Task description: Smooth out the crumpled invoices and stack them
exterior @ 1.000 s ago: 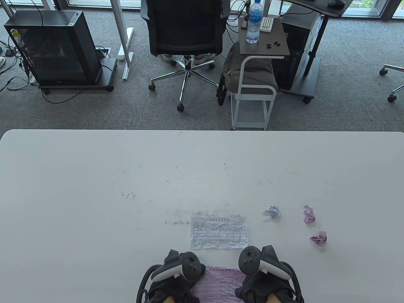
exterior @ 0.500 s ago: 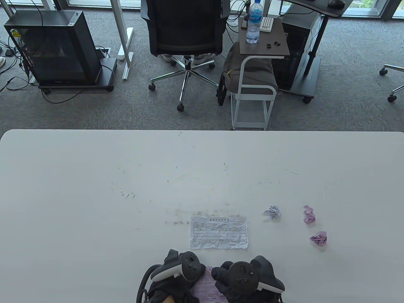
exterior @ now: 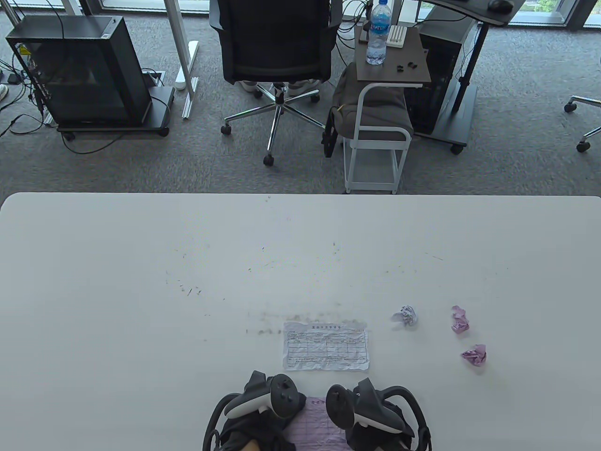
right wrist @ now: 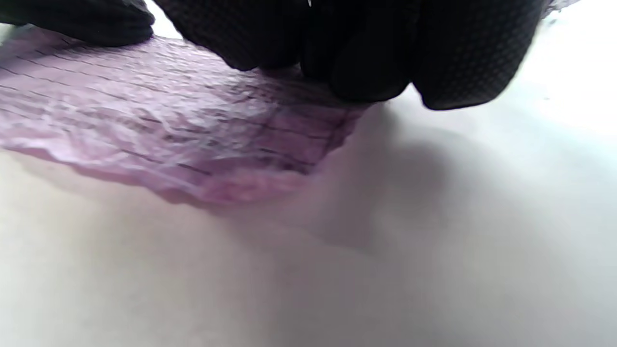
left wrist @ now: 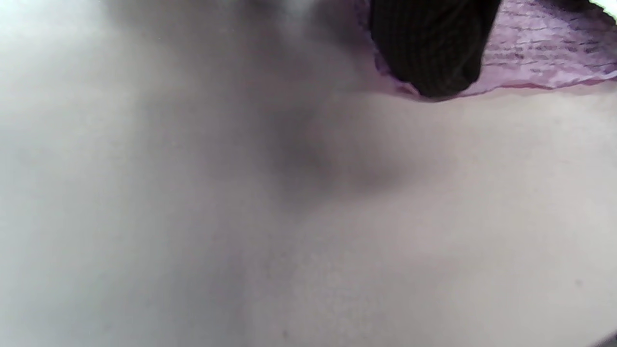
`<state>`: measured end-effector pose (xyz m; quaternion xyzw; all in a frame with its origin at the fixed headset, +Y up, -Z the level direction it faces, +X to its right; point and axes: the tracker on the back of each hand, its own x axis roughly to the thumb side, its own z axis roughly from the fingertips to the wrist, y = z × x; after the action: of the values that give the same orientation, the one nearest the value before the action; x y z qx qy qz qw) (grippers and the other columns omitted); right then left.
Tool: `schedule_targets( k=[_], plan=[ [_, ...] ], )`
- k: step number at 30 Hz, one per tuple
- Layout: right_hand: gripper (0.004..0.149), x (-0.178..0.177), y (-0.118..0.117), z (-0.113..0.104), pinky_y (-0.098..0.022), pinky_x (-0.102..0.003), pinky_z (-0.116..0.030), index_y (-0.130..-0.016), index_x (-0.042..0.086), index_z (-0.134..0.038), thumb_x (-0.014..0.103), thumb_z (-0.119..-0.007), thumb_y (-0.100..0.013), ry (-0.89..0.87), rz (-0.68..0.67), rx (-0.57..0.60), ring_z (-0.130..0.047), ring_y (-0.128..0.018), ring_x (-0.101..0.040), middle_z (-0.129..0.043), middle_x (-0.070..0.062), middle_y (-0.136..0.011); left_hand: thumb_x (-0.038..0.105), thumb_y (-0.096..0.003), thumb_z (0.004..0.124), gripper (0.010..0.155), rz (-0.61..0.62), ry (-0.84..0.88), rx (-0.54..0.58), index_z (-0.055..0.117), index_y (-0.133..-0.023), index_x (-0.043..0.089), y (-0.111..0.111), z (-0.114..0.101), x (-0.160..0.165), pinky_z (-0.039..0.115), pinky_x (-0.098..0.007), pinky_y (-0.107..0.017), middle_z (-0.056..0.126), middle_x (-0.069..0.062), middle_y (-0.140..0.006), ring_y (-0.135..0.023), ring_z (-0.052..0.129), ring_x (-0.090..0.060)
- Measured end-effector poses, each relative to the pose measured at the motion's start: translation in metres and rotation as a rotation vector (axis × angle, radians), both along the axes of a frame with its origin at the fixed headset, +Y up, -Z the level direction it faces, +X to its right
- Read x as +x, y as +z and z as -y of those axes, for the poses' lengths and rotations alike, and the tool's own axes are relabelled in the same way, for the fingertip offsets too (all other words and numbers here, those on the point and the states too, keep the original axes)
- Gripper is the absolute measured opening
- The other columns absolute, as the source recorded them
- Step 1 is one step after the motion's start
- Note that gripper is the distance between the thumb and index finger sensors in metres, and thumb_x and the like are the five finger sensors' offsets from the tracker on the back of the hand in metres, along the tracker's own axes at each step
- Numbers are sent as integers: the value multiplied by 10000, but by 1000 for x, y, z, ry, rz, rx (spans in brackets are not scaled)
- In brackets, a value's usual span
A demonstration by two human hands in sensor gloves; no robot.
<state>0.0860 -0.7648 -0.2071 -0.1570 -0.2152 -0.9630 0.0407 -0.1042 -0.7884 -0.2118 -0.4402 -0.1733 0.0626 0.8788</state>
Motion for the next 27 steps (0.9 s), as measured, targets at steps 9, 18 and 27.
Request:
schedule_targets(
  k=[9,18,27],
  plan=[
    [466,34,-1,-35,-471,-532,-799,-963,113,-634,301,-712,-543,-461,12,230,-771,-761,-407,-584,-248,-998,419,-512,824,873,0,3,0,146,-1060,376,0,0,0,187,-733,-620,-165,-142,-1005,-886,-130,-594],
    [448,-33,24,-10,-537,-594,-734,-980,191,-625,319,-707,-559,-380,-468,-132,-662,-857,-440,-479,-188,-1084,420,-513,823,873,2,3,0,145,-1060,376,0,0,-1,186,-733,-619,-165,-142,-1005,-886,-130,-594],
    [415,-40,23,-1,-550,-607,-657,-942,214,-686,406,-703,-574,-229,-409,-327,-600,-846,-382,-594,-81,-1012,425,-513,822,875,2,-3,-3,139,-1058,378,-1,0,-1,185,-730,-621,-168,-136,-1003,-885,-133,-590]
  ],
)
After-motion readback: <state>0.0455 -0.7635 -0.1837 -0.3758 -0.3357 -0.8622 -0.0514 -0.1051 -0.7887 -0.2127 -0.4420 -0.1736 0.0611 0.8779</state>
